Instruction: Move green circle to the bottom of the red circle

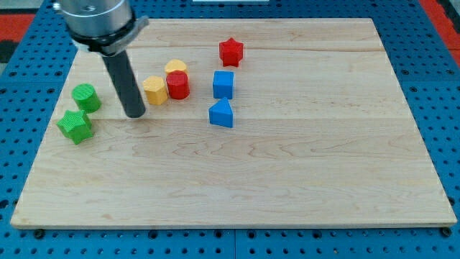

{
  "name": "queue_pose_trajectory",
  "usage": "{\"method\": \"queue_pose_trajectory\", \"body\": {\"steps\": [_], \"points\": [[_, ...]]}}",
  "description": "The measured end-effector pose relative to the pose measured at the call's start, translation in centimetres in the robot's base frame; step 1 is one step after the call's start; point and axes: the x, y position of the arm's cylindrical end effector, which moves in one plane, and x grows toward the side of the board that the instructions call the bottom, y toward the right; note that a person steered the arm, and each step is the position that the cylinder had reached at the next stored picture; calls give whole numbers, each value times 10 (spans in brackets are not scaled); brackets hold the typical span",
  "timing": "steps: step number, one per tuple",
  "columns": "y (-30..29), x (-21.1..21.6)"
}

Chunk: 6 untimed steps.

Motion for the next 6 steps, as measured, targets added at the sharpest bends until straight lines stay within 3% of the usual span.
{"method": "queue_pose_trajectory", "body": {"steps": [3, 4, 6], "points": [[16, -29], [-46, -4], [-75, 2]]}}
